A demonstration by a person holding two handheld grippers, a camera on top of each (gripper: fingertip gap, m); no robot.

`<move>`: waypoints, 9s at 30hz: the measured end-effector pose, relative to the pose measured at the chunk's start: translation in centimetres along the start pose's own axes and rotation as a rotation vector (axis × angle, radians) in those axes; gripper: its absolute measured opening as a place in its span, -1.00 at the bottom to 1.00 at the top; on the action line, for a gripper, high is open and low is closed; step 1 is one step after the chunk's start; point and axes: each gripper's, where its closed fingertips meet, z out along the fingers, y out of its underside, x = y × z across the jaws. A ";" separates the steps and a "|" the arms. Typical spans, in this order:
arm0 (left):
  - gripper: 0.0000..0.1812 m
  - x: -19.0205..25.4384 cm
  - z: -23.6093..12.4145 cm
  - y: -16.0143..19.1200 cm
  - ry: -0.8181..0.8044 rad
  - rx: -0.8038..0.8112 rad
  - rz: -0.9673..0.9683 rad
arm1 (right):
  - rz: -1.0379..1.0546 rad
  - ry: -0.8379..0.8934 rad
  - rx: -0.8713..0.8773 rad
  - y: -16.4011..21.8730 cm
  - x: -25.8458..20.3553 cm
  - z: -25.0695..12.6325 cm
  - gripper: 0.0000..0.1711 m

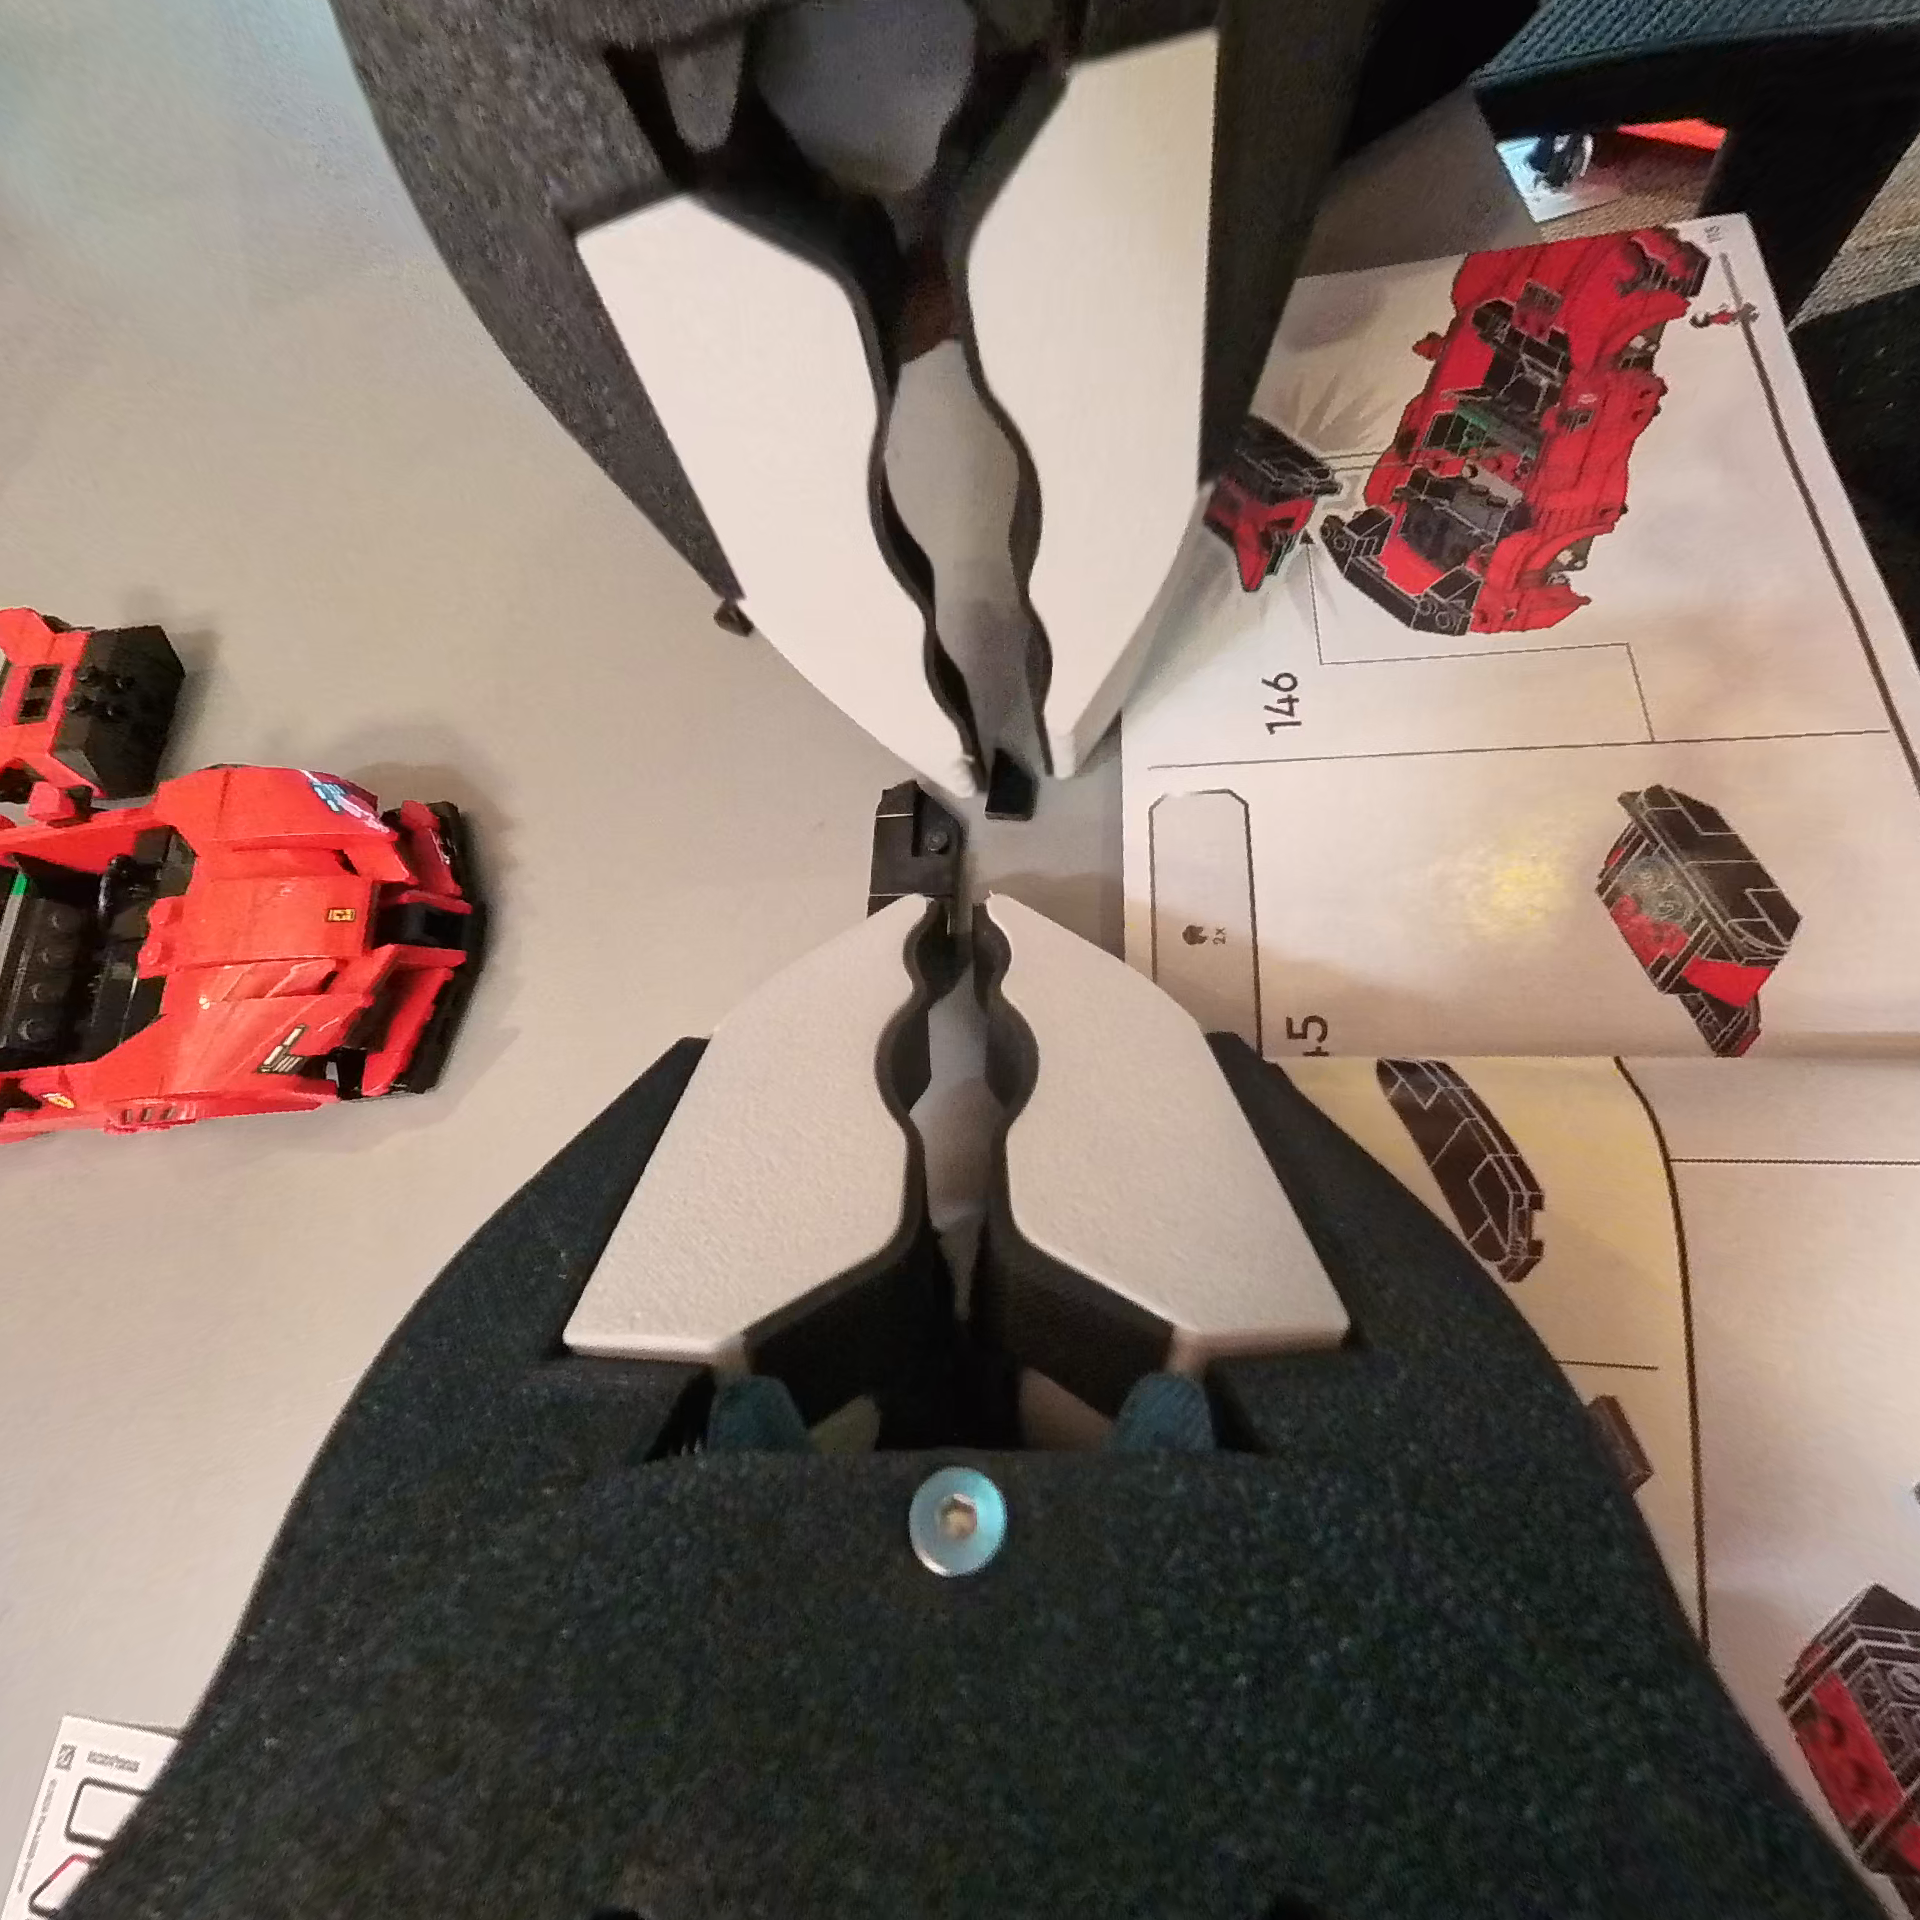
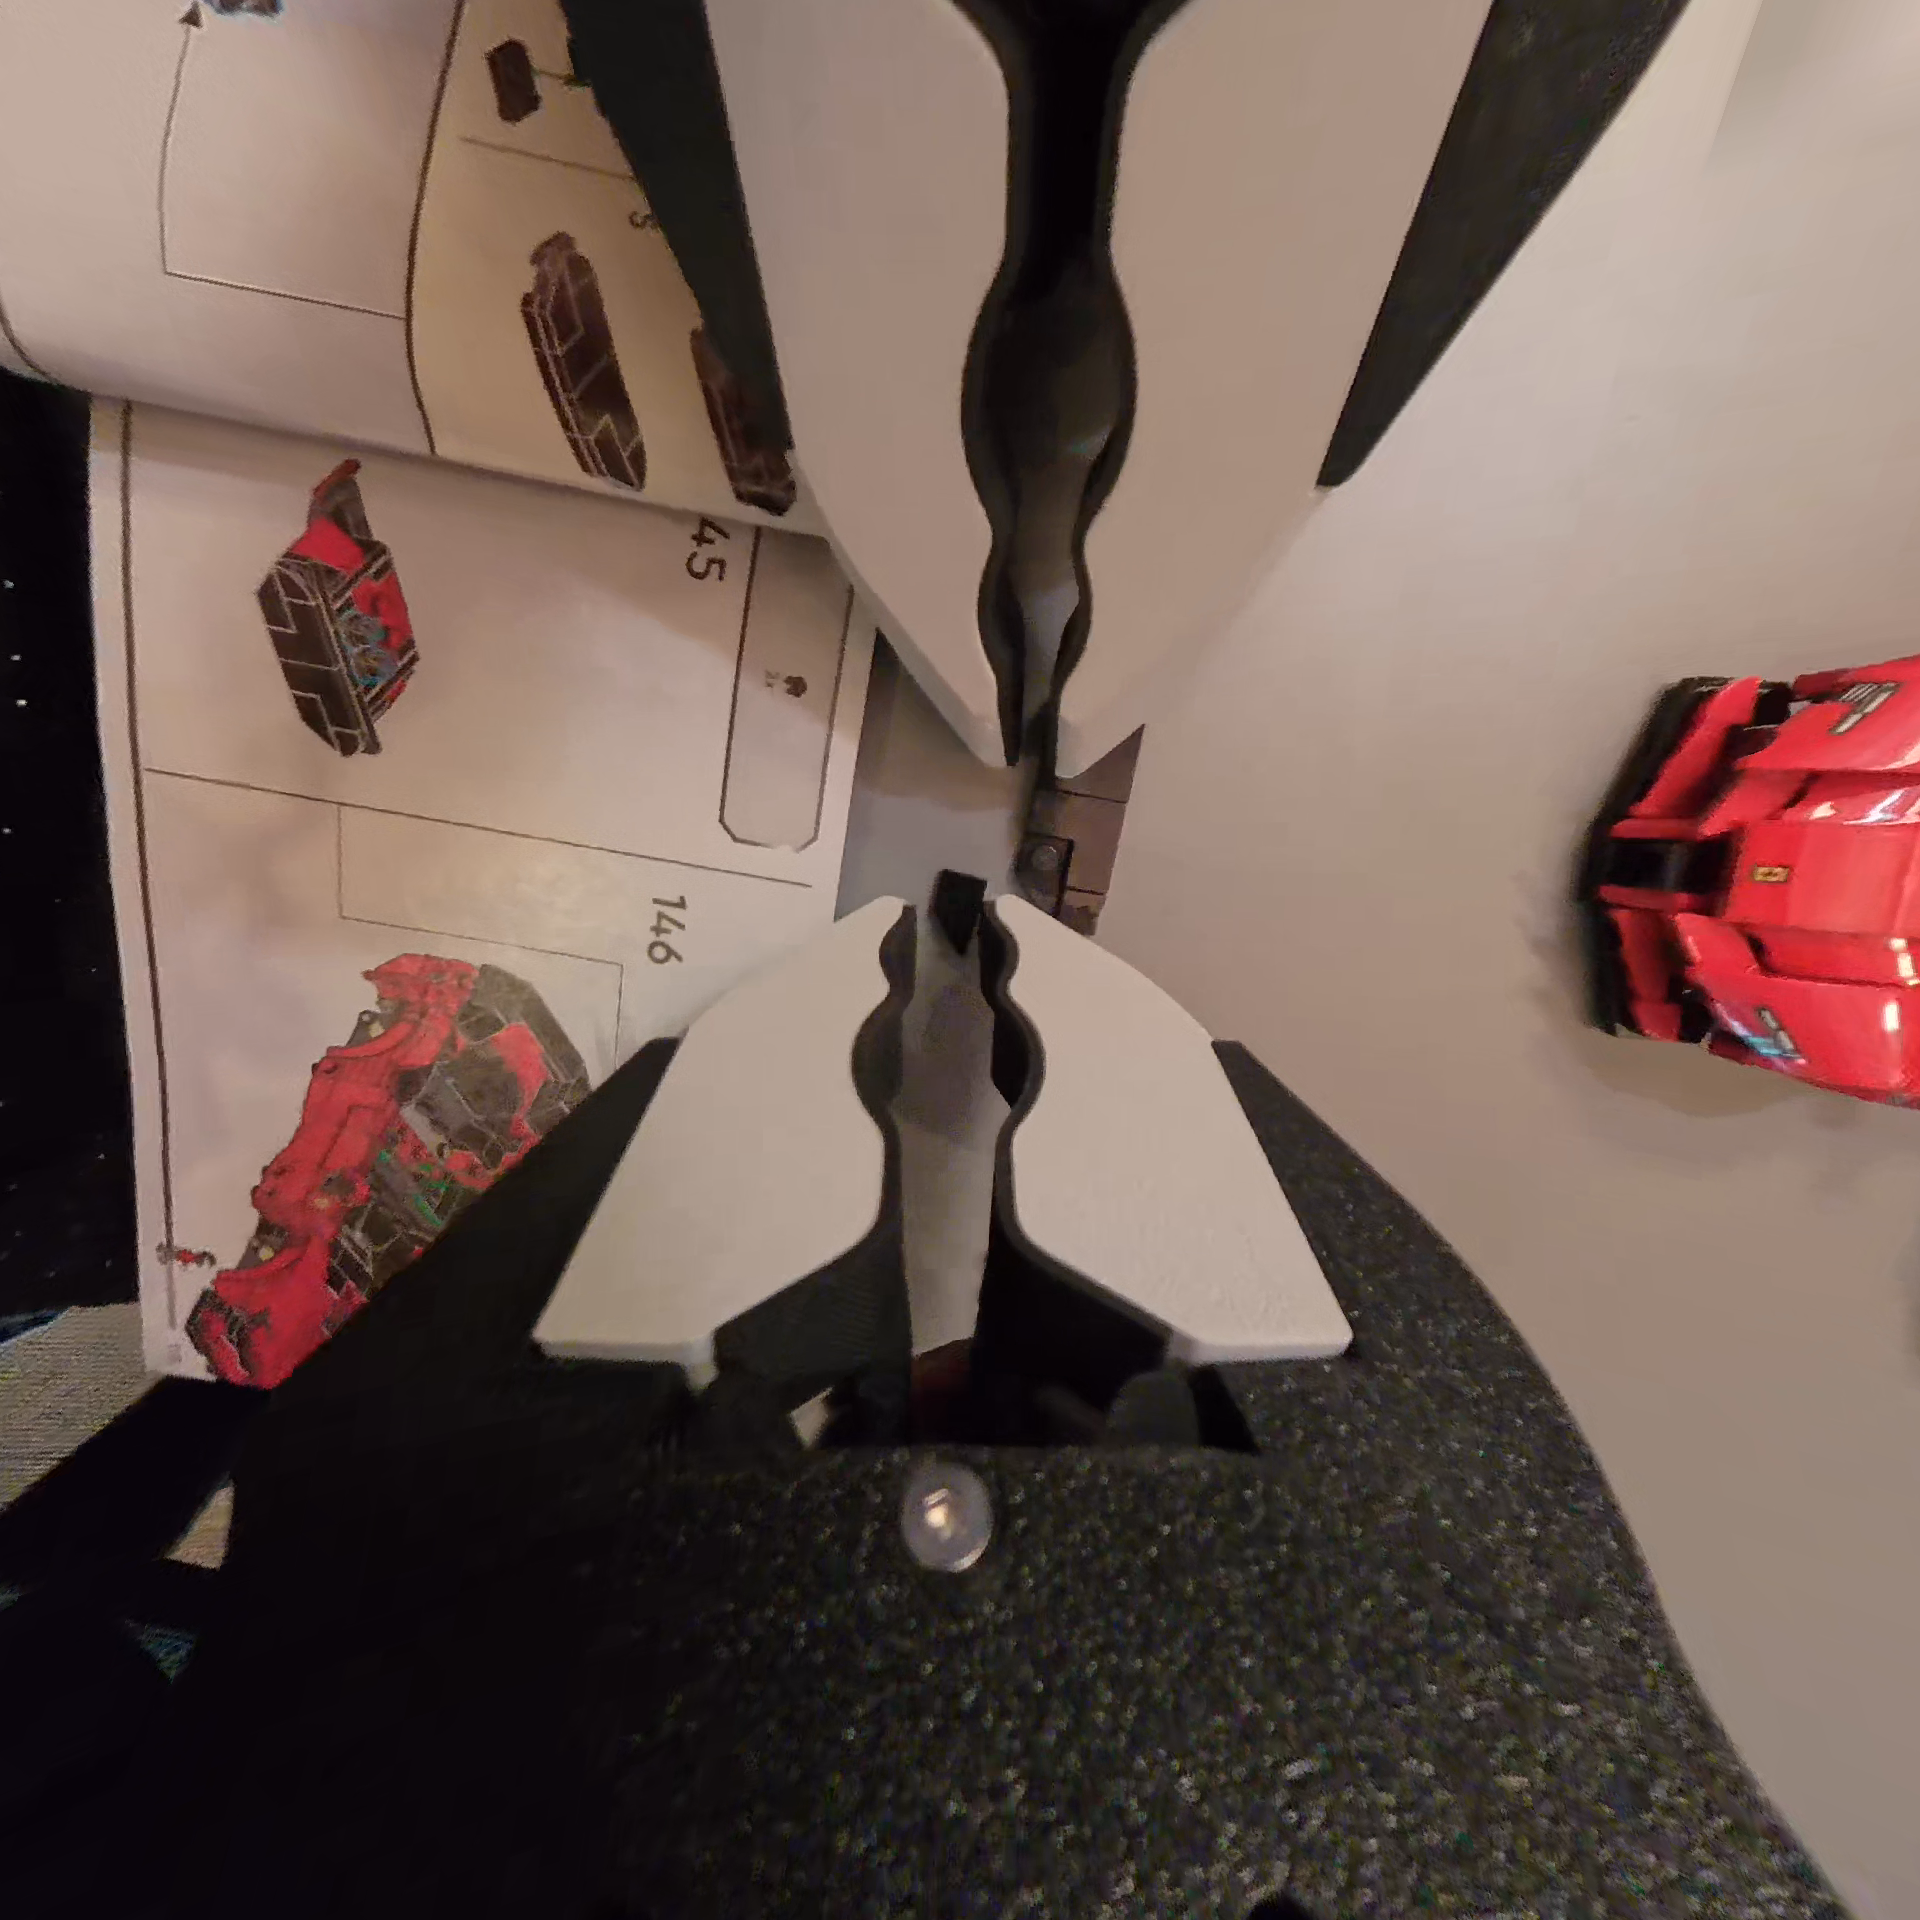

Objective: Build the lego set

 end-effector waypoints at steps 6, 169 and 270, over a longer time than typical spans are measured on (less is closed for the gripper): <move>-0.94 0.1 0.0 0.0 0.001 -0.002 0.002 | -0.023 0.007 -0.003 0.0 0.3 0.1 -0.91; -0.81 -0.3 0.1 0.5 0.086 -0.014 -0.111 | 0.088 0.055 0.221 -1.8 1.8 0.8 -0.59; -0.95 -1.8 -9.7 1.8 -0.326 0.204 -0.324 | 0.317 -0.063 0.772 -3.7 2.6 -4.1 -1.00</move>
